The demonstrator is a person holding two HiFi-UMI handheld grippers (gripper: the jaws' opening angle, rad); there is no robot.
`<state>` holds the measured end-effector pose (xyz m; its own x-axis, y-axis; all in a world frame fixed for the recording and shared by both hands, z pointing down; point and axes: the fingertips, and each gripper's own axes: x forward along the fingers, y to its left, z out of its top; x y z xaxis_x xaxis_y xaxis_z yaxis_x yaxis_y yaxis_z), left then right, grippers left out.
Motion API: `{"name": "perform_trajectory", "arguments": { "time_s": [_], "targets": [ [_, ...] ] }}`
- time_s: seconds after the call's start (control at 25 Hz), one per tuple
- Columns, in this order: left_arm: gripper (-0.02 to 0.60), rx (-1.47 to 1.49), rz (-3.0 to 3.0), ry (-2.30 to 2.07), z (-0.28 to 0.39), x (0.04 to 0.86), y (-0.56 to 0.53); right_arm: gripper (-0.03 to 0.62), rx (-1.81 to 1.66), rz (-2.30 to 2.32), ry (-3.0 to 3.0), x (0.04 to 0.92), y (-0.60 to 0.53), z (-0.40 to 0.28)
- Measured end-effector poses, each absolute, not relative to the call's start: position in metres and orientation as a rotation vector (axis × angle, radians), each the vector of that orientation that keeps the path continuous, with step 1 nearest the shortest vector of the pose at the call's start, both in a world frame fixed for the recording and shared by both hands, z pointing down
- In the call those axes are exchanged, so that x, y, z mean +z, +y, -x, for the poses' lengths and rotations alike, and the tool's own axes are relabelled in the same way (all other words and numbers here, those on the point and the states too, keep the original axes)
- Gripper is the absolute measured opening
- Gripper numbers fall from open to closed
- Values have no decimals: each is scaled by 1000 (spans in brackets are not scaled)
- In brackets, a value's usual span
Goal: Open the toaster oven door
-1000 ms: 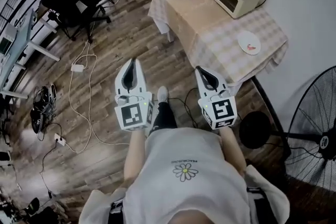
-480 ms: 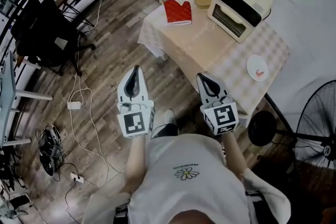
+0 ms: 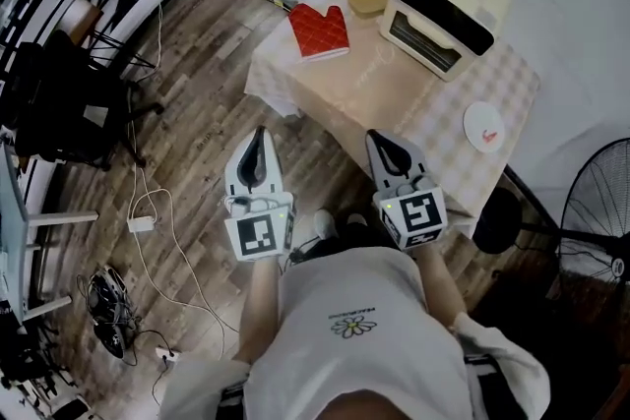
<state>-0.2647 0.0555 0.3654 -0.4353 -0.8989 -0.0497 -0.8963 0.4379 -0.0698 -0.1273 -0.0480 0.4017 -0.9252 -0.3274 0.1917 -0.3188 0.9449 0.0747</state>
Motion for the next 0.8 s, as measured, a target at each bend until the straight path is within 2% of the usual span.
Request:
{"name": "perform_trajectory", "arguments": {
  "time_s": [0.32, 0.8],
  "targets": [
    [17, -60, 1715, 2531, 251, 369, 1, 9, 3, -610, -2887, 405, -94, 113],
    [17, -24, 1867, 2325, 189, 350, -76, 11, 55, -780, -2941, 394, -139, 71]
  ]
}}
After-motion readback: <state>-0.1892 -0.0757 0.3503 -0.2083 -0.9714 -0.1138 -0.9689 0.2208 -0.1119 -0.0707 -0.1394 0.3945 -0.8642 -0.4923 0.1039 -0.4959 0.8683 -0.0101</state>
